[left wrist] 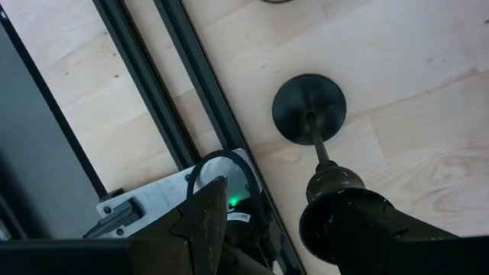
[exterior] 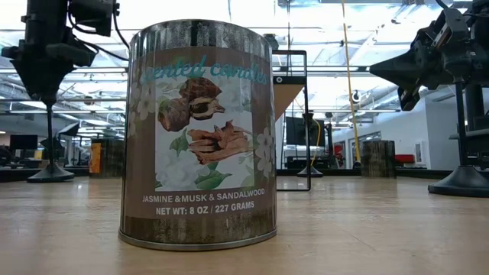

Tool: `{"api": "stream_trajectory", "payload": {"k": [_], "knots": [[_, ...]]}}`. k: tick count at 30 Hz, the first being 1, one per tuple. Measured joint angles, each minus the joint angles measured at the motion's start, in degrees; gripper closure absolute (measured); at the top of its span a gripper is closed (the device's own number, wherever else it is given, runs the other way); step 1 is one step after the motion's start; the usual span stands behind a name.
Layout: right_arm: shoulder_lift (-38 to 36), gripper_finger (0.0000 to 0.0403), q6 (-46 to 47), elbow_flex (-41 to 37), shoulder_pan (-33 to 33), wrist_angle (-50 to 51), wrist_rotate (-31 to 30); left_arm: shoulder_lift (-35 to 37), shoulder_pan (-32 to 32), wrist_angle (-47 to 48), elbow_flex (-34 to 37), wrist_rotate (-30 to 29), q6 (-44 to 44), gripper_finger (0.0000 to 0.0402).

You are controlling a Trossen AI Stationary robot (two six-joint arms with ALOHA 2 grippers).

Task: Pick & Place candle stick holders
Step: Put the left candlestick holder on the shelf

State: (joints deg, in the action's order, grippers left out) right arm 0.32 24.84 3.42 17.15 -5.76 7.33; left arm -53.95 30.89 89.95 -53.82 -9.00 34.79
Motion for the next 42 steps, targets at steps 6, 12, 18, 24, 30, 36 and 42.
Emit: {"api": "stream_trajectory", "payload": {"k": [6, 12, 18, 24, 30, 36, 42], "knots": [[0.0, 0.0403, 0.0, 0.0, 0.0, 0.0, 0.0, 0.0, 0.0, -0.1, 0.0, -0.3, -0.1, 0.0199], [0.0, 0.0403, 0.0, 0.0, 0.0, 0.0, 0.0, 0.0, 0.0, -3.4, 0.1, -0.5, 0.0, 0.0199], [0.0, 0.0403, 0.0, 0.0, 0.0, 0.0, 0.0, 0.0, 0.0, -6.0, 0.1, -0.4, 0.4, 0.0231], [0.0, 0.0403, 0.0, 0.0, 0.0, 0.0, 0.0, -0.1, 0.0, -6.2, 0.1, -1.7, 1.9, 0.0309], [0.0, 0.0403, 0.0, 0.0, 0.0, 0.0, 0.0, 0.0, 0.0, -6.7, -0.1, -0.8, 3.0, 0.0381], [0.0, 0.0403, 0.0, 0.0, 0.0, 0.0, 0.0, 0.0, 0.0, -7.4, 0.0, 0.3, 3.1, 0.0379], [0.0, 0.0403, 0.0, 0.0, 0.0, 0.0, 0.0, 0.0, 0.0, -7.6, -0.1, 1.8, 4.3, 0.0388]]}}
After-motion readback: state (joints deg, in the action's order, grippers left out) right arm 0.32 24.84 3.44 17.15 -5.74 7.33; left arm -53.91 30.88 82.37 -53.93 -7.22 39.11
